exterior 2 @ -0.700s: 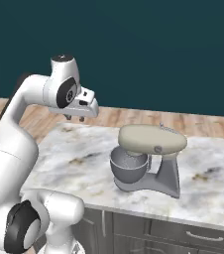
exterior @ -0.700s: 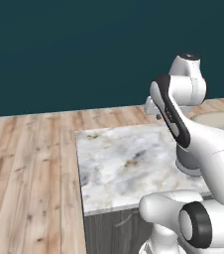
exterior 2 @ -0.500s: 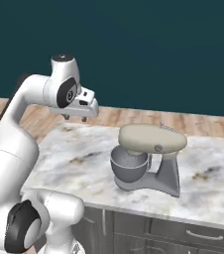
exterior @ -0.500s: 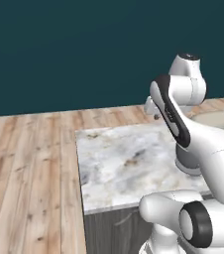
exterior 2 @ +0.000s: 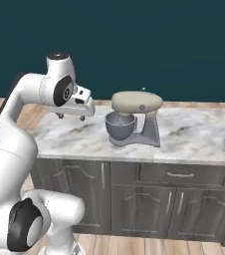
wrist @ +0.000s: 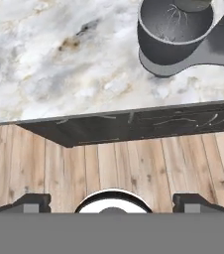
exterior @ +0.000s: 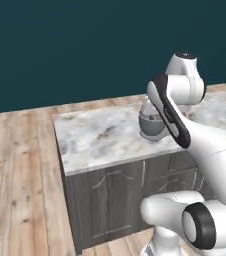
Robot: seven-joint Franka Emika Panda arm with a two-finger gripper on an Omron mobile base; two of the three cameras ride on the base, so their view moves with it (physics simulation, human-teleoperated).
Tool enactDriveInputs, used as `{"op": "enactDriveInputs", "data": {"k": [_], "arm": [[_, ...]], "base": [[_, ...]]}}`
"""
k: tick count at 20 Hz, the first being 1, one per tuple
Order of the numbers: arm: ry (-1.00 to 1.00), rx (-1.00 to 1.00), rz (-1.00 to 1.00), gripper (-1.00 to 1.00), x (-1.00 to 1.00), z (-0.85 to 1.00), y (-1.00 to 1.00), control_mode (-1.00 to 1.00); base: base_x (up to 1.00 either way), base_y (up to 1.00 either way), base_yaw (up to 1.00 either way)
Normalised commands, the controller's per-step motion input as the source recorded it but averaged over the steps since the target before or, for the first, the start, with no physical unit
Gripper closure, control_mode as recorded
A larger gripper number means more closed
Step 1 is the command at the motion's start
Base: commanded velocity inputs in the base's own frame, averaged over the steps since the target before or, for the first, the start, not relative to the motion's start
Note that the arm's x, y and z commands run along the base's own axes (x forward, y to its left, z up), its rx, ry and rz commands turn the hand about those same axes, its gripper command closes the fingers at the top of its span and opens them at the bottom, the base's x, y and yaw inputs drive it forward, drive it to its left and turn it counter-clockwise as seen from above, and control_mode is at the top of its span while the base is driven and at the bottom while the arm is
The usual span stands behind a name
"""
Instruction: Navigate to the coffee machine.
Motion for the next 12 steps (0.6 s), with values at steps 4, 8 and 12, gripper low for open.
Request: {"op": "enactDriveInputs", "data": {"k": [4,8,12], "arm": [[0.0,0.0,0.0,-1.0,0.0,0.0,0.0,1.0],[0.0,0.0,0.0,-1.0,0.0,0.0,0.0,1.0],[0.0,0.0,0.0,-1.0,0.0,0.0,0.0,1.0]], "base": [[-0.19,0.0,-0.74],[0.0,0.0,-0.9],[0.0,0.0,-0.92]]}}
